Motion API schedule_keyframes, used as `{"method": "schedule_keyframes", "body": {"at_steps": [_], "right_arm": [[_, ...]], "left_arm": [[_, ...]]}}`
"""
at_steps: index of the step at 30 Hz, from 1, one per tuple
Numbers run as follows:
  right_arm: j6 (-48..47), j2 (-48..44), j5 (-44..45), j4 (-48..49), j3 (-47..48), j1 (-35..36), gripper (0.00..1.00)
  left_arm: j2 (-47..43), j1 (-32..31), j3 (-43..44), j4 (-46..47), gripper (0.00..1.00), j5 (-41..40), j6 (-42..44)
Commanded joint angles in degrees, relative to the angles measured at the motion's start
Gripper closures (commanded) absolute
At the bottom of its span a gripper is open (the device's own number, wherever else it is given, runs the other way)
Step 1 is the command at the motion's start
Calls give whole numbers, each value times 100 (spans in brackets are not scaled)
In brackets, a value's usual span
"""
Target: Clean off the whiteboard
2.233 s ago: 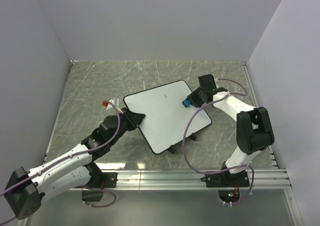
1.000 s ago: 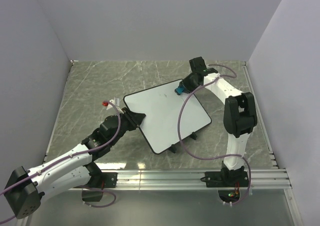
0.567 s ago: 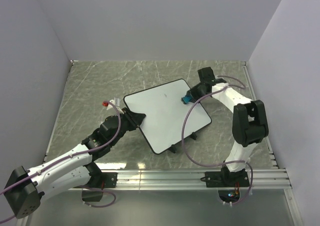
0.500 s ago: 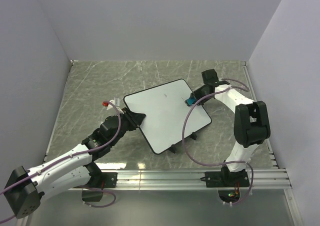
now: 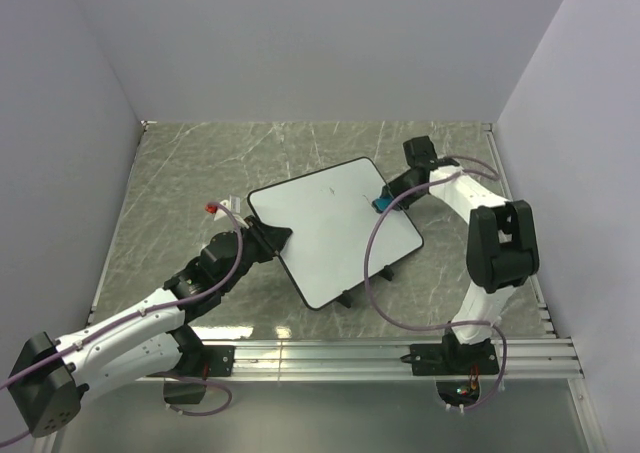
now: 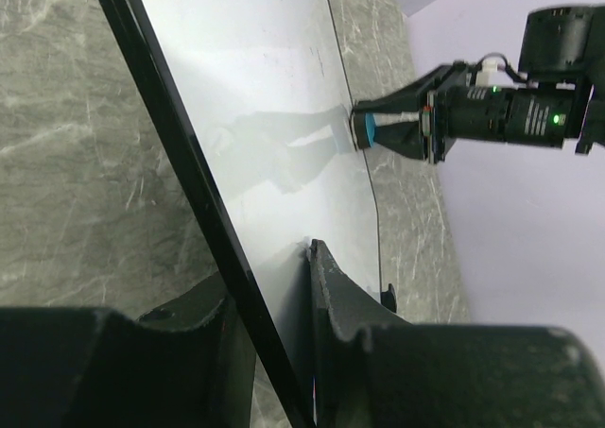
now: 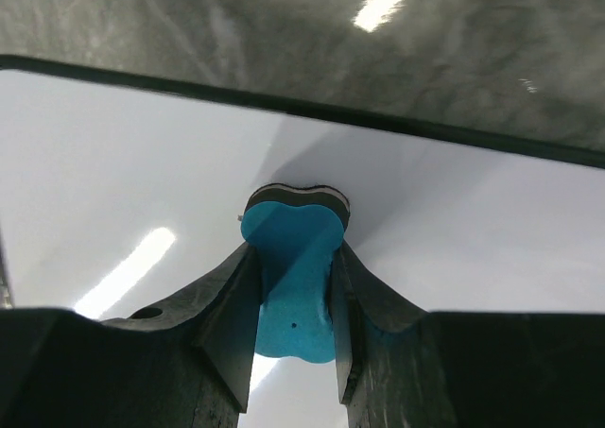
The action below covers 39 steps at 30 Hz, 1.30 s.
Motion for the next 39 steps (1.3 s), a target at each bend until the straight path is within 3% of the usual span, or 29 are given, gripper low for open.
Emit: {"method": "schedule_keyframes", "body": {"at_steps": [1,12,23,39], "right_arm": [[163,390,-164,-292,785,314,100],[427,1103,-252,-618,2045,614,100],[426,638,-243,-460,1439,684,100],[181,355,117,-583,630,174,100]], "left_arm": [[361,-105,-157,-1467,100,32,1359],[352,-105,-157,-1484,100,5,1350],[370,-113,-148,-1484,100,14,1350],[361,-131,-157,-1484,100,40,1350]]}}
